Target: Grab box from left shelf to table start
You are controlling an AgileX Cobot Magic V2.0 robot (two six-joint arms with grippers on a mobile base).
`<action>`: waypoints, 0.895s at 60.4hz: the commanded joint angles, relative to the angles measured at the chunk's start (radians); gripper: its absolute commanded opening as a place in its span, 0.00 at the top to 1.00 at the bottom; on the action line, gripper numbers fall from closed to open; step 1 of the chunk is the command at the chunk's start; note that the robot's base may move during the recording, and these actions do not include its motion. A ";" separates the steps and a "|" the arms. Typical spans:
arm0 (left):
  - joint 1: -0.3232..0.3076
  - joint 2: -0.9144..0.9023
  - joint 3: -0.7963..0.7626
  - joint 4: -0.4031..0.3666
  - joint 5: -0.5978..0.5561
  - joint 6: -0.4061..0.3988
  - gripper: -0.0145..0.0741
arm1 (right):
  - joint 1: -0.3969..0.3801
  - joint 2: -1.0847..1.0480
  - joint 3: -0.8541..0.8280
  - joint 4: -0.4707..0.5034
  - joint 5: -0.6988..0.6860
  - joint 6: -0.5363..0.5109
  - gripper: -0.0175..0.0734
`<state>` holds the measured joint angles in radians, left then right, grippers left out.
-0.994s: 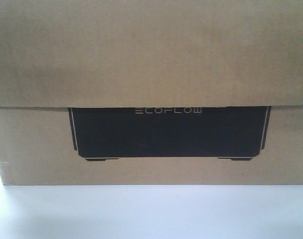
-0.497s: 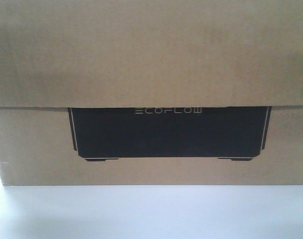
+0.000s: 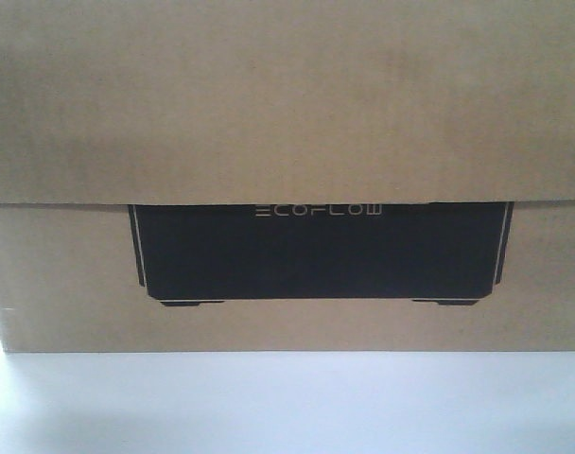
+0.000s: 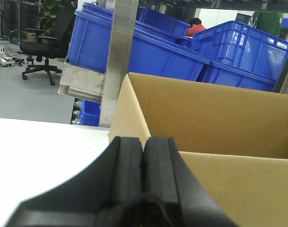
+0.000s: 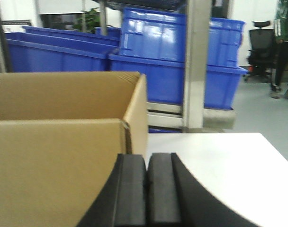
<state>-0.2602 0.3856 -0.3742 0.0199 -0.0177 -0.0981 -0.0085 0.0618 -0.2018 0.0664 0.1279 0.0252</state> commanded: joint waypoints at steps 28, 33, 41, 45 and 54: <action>-0.004 0.009 -0.029 -0.002 -0.092 -0.008 0.93 | -0.041 -0.077 0.230 -0.003 -0.249 -0.009 0.79; -0.004 0.009 -0.029 -0.002 -0.092 -0.008 0.93 | -0.041 -0.077 0.230 -0.006 -0.251 -0.009 0.79; -0.004 0.009 -0.029 -0.002 -0.092 -0.008 0.93 | -0.041 -0.077 0.230 -0.006 -0.251 -0.009 0.79; -0.004 0.009 -0.029 -0.002 -0.092 -0.008 0.93 | -0.041 -0.077 0.230 -0.006 -0.250 -0.009 0.79; -0.004 0.009 -0.029 -0.002 -0.092 -0.008 0.93 | -0.041 -0.077 0.230 -0.006 -0.250 -0.009 0.79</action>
<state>-0.2602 0.3856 -0.3727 0.0199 -0.0177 -0.0981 -0.0445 -0.0110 0.0304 0.0664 -0.0267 0.0252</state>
